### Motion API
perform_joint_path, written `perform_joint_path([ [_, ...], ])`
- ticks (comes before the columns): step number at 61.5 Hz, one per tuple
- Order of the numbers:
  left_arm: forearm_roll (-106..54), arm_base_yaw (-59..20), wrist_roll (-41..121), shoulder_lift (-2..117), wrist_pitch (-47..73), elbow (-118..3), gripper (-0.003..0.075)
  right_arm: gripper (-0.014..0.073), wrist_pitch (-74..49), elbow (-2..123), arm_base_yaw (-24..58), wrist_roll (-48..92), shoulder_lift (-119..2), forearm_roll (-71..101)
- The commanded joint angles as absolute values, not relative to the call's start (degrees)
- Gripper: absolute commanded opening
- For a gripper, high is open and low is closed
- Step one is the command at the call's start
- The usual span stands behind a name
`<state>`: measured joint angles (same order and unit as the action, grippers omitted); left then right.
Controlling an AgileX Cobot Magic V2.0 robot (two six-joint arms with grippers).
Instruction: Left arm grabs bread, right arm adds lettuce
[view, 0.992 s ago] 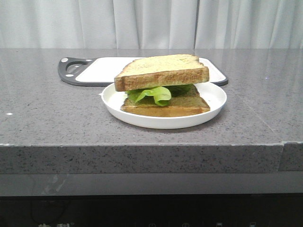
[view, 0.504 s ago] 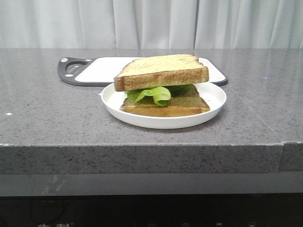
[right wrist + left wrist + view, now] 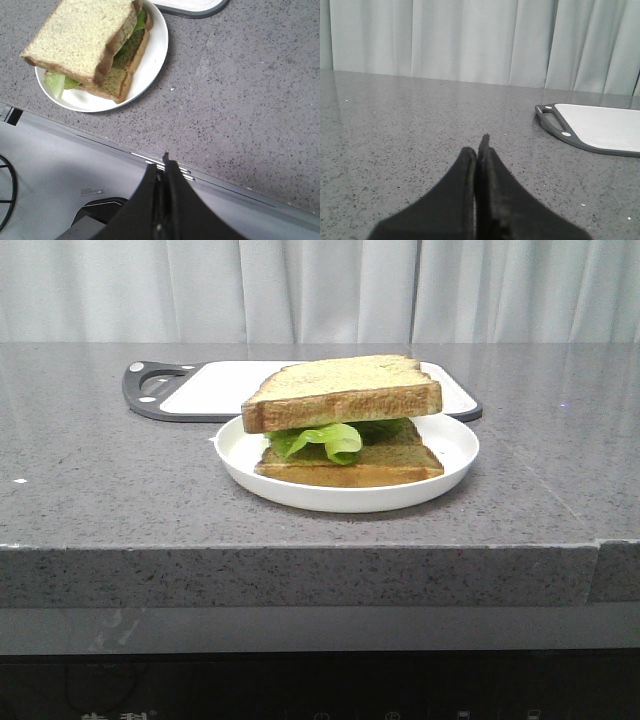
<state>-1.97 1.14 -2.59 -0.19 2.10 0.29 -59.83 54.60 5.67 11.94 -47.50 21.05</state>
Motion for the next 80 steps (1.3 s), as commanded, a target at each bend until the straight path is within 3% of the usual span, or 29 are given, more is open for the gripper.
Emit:
perform_joint_path([
  [1, -2.04, 0.74, -2.87, -1.25, -3.03, 0.54, -0.0020, -0.0118, -57.35, 56.13, 5.30, 12.07, -47.24, 22.42],
  [20, -2.04, 0.74, -2.87, -1.25, -3.03, 0.54, -0.0020, -0.0118, -57.27, 56.13, 5.36, 12.49, -47.24, 22.33],
  [28, -2.04, 0.74, -2.87, -1.25, -3.03, 0.54, -0.0020, -0.0118, -49.61, 53.56, 5.36, 14.61, -44.12, 18.91],
  [43, -2.04, 0.74, -2.87, -1.25, -3.03, 0.54, -0.0020, -0.0118, -21.96, 33.42, 5.25, 18.49, -29.68, 18.00],
  [53, -2.04, 0.74, -2.87, -1.25, -3.03, 0.54, -0.0020, -0.0118, -10.83, 18.51, 3.83, 18.49, -17.87, 18.22],
  [80, -2.04, 0.74, -2.87, -1.25, -2.93, 0.54, -0.0020, -0.0118, -4.29, -1.42, 0.64, 18.38, 1.62, 19.57],
])
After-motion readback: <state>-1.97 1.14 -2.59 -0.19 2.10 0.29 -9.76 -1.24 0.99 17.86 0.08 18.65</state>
